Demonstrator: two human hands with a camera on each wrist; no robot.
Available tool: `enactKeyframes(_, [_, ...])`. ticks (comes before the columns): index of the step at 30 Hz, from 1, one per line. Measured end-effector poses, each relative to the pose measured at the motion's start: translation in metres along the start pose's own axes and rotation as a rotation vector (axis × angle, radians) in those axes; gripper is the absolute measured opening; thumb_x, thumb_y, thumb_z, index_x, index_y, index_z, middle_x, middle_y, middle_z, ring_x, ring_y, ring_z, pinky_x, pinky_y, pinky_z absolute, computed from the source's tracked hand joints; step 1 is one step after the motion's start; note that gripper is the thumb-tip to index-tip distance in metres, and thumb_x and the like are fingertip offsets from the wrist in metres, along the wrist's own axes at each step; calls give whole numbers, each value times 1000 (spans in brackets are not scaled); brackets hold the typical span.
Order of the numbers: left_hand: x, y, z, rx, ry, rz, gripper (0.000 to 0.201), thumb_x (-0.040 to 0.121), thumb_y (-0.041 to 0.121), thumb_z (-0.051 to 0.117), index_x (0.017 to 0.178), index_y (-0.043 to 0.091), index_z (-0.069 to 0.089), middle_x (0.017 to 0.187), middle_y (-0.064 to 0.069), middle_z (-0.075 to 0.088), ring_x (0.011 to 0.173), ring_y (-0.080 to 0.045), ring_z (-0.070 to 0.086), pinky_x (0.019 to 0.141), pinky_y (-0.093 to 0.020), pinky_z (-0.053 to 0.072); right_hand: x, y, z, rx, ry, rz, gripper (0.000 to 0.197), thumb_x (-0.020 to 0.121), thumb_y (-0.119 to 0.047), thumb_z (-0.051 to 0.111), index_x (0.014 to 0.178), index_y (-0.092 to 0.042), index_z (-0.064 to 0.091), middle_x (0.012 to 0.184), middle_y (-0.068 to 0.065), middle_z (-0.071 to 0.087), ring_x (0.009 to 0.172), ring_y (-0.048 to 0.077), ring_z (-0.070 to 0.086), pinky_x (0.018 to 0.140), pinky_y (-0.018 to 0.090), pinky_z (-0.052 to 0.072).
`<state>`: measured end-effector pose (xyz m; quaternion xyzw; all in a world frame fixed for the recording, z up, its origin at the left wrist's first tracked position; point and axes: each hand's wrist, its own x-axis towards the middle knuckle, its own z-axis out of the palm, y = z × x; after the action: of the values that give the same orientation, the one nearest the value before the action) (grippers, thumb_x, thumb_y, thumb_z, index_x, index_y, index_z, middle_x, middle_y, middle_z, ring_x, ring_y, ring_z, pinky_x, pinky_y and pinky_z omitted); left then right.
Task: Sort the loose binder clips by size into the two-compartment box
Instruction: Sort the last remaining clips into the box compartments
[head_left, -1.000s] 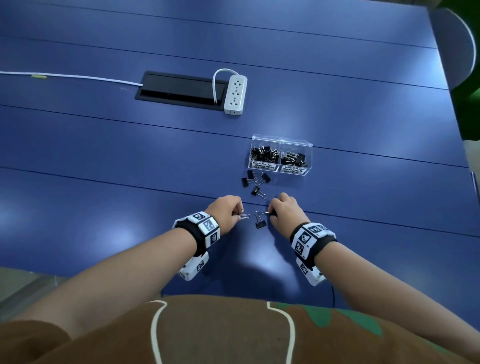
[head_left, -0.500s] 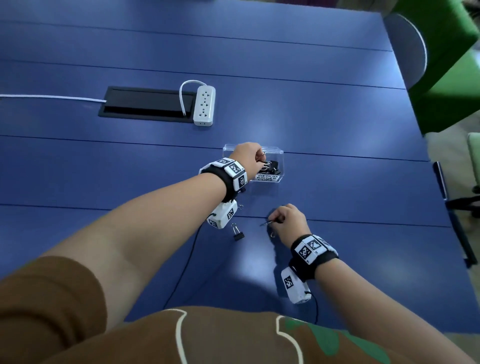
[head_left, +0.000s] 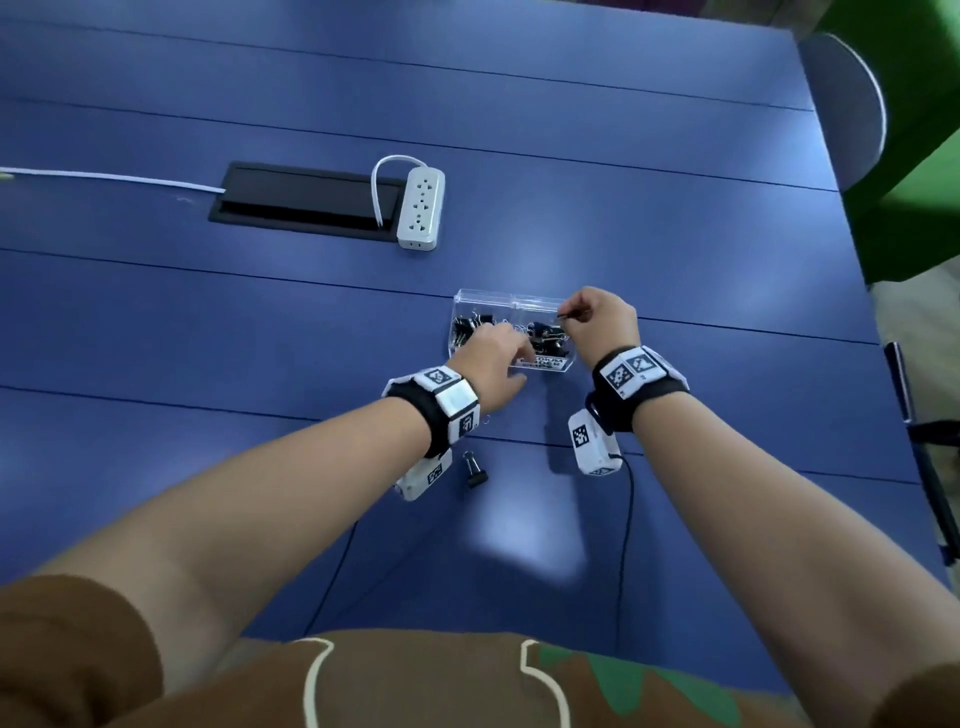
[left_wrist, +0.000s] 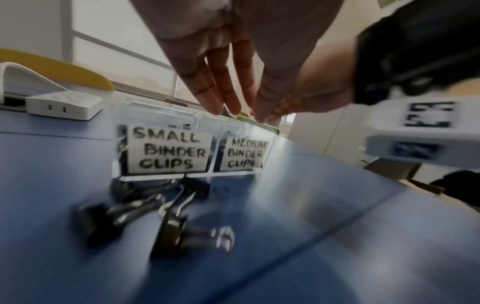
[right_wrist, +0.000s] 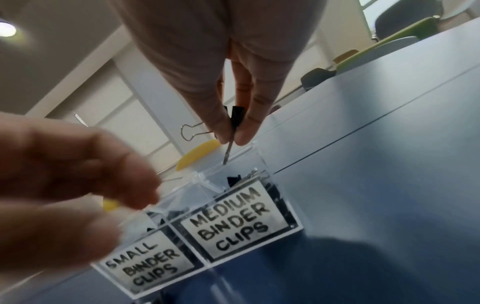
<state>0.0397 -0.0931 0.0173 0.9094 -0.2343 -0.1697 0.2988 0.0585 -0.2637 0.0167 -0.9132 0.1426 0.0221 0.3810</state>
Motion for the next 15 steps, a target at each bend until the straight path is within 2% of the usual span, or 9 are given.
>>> enactKeyframes(2, [-26,-8,7,22,-130,-2,20,81,12,63,101,9,64,108,-11,57,102,-25,55,92,-31,43,5,-4,8,-73,-32,-45,17,77,-2,55,82,-12,67,94,11,68,87,28,63,84,31,51])
enactKeyframes(4, [-51,-16,17,88,-240,-15,22,83,19,63,105,13,62,112,-7,54,105,-23,54,88,-37,48,5,-8,14,-144,-70,-79,20,80,0,52,91,-6,68,101,15,61,93,30,59,83,29,45])
enactKeyframes(7, [-79,-28,36,171,-321,-42,29,83,27,62,110,18,58,116,-5,49,108,-23,50,79,-38,49,-6,-17,22,-231,-65,-167,22,83,1,50,98,-3,66,107,17,57,107,35,48,86,36,44])
enactKeyframes(9, [-89,-34,47,188,-354,-42,26,85,26,60,109,16,57,116,-7,47,107,-25,50,76,-37,47,-21,-24,31,-236,-48,-272,19,83,0,51,95,-3,66,106,15,57,109,33,45,86,34,43])
enactKeyframes(12, [-96,-42,56,193,-371,-30,18,87,16,54,104,11,57,113,-11,48,105,-29,49,81,-43,49,-43,-33,52,-228,-227,-385,20,85,0,50,94,-3,68,105,12,60,104,28,52,85,25,40])
enactKeyframes(15, [-100,-46,55,195,-351,-27,21,86,8,49,105,10,58,114,-11,51,106,-30,47,82,-46,49,-53,-27,75,-371,-464,-339,33,85,6,45,111,-4,63,123,10,54,110,28,53,94,32,47])
